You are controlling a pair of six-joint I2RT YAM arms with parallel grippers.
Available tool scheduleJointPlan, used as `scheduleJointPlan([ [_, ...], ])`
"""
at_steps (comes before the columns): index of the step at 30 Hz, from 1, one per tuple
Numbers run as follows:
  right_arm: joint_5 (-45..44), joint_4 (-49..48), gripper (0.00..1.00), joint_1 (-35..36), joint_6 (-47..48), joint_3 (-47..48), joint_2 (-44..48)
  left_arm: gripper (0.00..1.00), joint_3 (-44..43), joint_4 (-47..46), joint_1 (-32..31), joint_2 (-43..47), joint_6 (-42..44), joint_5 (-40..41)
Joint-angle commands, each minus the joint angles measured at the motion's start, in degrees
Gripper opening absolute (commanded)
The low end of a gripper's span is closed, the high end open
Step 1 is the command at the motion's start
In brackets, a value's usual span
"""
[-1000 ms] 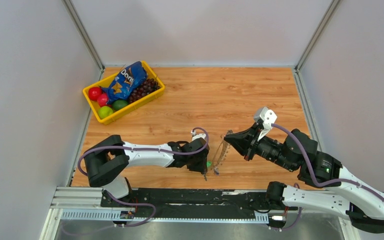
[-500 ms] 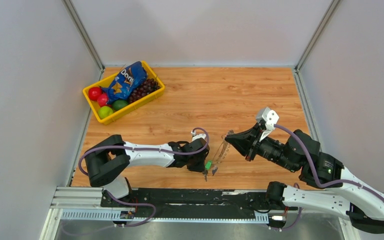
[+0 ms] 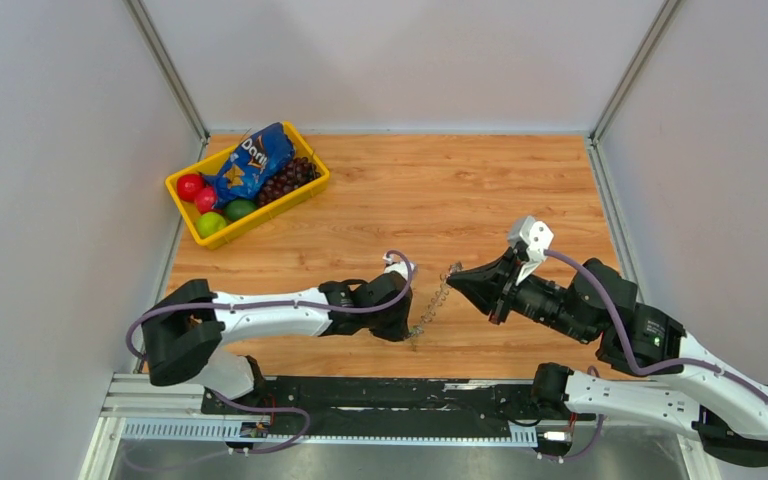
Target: Put the keys on the keyring
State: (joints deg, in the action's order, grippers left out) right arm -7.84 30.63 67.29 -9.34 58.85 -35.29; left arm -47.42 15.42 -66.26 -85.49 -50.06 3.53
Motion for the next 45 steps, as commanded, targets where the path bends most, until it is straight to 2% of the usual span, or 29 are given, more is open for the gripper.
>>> scheduleJointPlan([
  [1,2.09,-1.83,0.0,-0.22,1.17,1.42,1.01,0.0,-1.81,3.67,-0.36,6.1,10.75,-0.68],
  [7,8.77,2.98,0.0,-0.22,4.6,5.35,0.63,0.0,-2.3,6.28,-0.41,15.0,19.24,-6.63],
  [15,18.86,4.25,0.0,-0.23,9.84,9.58,-0.48,0.0,-5.69,11.31,-0.36,24.96,28.15,-14.1],
  [21,27.67,4.11,0.0,-0.23,12.73,10.55,-3.37,0.0,-7.2,11.73,-0.41,33.27,33.41,-15.33],
  [27,33.44,1.57,0.0,-0.22,11.6,10.86,-6.17,0.0,-7.65,9.14,-0.36,38.76,38.46,-13.5],
  [35,32.27,-3.77,0.0,-0.23,4.64,8.71,-7.65,0.0,-5.25,2.49,-0.36,43.25,44.94,-11.87],
  [45,27.29,-12.19,0.0,-0.27,-4.69,5.7,-9.61,0.0,-5.69,-1.94,-0.36,47.31,46.9,-14.75],
])
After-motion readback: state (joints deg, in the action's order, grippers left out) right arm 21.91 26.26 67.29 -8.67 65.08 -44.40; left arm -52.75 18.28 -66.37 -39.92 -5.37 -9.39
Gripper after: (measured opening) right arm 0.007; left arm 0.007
